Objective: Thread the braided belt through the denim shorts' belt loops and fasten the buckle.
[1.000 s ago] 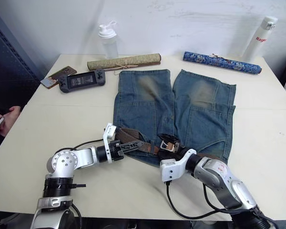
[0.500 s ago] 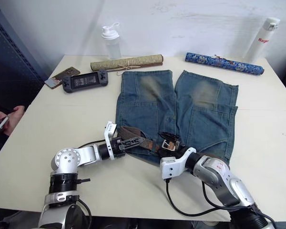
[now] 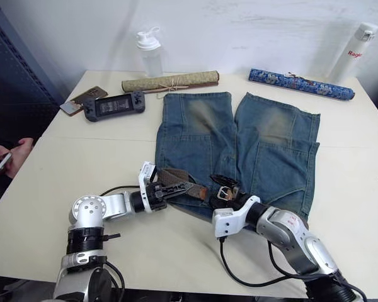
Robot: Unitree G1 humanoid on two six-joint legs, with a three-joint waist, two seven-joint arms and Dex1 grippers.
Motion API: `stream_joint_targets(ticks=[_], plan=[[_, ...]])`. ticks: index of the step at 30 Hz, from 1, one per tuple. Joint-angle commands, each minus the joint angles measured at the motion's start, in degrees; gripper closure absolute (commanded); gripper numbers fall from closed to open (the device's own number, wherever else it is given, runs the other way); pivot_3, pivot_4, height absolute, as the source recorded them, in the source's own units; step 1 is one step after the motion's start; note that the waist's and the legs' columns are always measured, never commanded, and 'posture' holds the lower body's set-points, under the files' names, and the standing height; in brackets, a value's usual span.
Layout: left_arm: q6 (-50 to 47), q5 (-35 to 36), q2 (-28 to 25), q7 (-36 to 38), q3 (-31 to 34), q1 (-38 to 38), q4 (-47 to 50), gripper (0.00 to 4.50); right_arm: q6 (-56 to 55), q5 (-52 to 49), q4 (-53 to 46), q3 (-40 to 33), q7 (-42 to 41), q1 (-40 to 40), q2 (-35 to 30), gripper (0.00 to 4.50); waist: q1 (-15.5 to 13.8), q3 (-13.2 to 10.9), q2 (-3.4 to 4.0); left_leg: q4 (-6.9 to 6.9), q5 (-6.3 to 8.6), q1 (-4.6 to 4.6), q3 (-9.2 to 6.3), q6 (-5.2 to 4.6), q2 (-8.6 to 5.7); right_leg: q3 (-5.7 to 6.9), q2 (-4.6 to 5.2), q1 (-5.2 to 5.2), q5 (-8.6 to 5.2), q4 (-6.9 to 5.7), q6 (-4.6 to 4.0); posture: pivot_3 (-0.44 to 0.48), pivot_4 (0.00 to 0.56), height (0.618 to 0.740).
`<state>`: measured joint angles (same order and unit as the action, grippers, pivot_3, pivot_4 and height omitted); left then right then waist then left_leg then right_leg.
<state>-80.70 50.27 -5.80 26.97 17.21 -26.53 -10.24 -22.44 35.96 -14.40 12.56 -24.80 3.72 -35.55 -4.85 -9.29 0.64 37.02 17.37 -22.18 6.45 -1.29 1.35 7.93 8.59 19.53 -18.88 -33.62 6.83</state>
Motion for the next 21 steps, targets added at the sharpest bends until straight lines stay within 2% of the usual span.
stream_joint_targets(ticks=[1, 7, 11, 15, 18, 21], plan=[[-0.19, -7.34, 2.50, -2.90, -9.30, 3.03, -9.22, 4.50, -1.39, -1.69, -4.20, 0.40, -0.70, -1.04, -0.37, 0.11, -0.06, 0.01, 0.01, 0.01, 0.00, -0.01, -0.02, 0.00, -0.02, -0.03, 0.03, -0.03, 0.06, 0.05, 0.05, 0.000, 0.150, 0.717], [5.33, -12.44, 1.65, -2.64, -15.72, 2.25, -11.60, 4.50, -1.54, -1.69, -5.03, -0.30, -1.22, -2.03, -0.62, 0.11, -0.22, 0.24, 0.39, -0.02, 0.13, 0.01, -0.06, -0.22, -0.20, -0.12, 0.29, -0.14, 0.20, 0.25, -0.01, 0.000, 0.150, 0.717], [5.75, -13.38, 1.03, -1.38, -18.00, 1.97, -11.68, 4.50, -1.88, -0.67, -4.37, 0.29, -1.07, -1.97, -0.37, 0.11, -0.04, 0.40, 0.49, -0.18, 0.11, 0.00, -0.09, -0.20, -0.19, -0.12, 0.26, -0.30, 0.06, 0.69, -0.75, 0.000, 0.150, 0.717], [7.63, -15.58, -0.63, 0.64, -22.09, 2.14, -11.28, 4.50, -2.39, -0.51, -4.23, 0.38, -1.03, -2.31, -0.56, 0.11, 0.08, 0.48, 0.50, -0.30, -0.09, 0.09, -0.10, 0.08, -0.19, -0.13, 0.24, -0.30, 0.06, 0.70, -0.75, 0.000, 0.150, 0.717], [10.44, -17.34, -2.36, 3.95, -26.62, 2.43, -10.27, 4.50, -2.50, -1.83, -5.40, -0.56, -1.27, -3.15, -1.11, 0.11, 0.07, 0.76, 0.39, -0.52, -0.25, 0.17, -0.09, 0.34, -0.20, -0.13, 0.20, -0.30, 0.40, 0.70, -0.14, 0.000, 0.150, 0.717], [11.66, -18.10, -2.76, 5.83, -27.92, 2.62, -10.24, 4.50, -2.89, -3.80, -6.92, -1.92, -1.65, -4.75, -2.12, 0.11, -0.01, 0.87, 0.39, -0.86, -0.26, 0.26, -0.09, 0.35, -0.20, -0.14, 0.19, -0.27, 0.31, 0.77, -0.34, 0.000, 0.150, 0.717]])
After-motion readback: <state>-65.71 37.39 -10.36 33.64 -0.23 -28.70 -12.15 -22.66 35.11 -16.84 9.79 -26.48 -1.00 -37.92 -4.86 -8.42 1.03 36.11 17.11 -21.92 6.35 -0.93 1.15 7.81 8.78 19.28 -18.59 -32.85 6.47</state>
